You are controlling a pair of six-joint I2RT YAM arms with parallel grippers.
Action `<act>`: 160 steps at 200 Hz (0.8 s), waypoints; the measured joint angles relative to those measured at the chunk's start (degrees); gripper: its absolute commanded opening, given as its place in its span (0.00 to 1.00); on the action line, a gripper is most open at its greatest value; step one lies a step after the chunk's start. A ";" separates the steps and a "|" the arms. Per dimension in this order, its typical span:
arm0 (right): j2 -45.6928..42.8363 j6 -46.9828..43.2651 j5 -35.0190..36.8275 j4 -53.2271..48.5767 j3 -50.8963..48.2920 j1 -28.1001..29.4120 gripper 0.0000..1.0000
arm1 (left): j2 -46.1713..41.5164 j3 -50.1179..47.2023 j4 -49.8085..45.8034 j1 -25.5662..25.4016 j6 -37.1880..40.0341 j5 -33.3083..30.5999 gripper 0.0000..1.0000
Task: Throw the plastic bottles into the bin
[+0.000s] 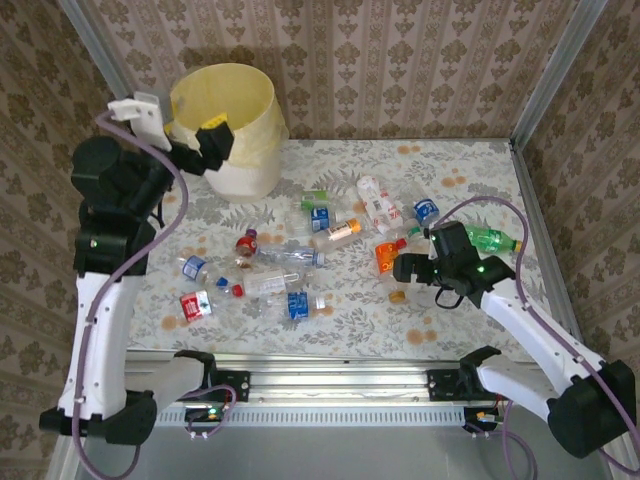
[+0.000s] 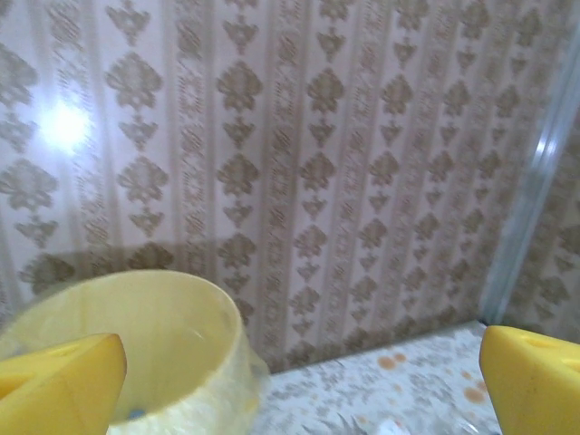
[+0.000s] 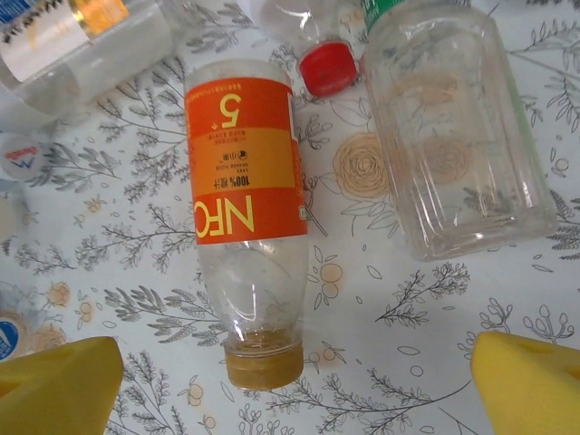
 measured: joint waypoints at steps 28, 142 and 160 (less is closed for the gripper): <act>3.04 0.83 -1.62 0.31 0.00 0.17 1.00 | -4.98 -6.75 -0.94 -2.47 -0.13 2.32 1.00; 19.54 2.19 -1.14 3.43 -0.15 5.20 0.86 | -17.22 -19.30 -11.47 -4.92 -5.49 4.17 1.00; 21.97 2.34 -0.72 3.98 -0.15 5.88 0.84 | -19.06 -19.30 -12.81 -4.92 -5.79 3.61 1.00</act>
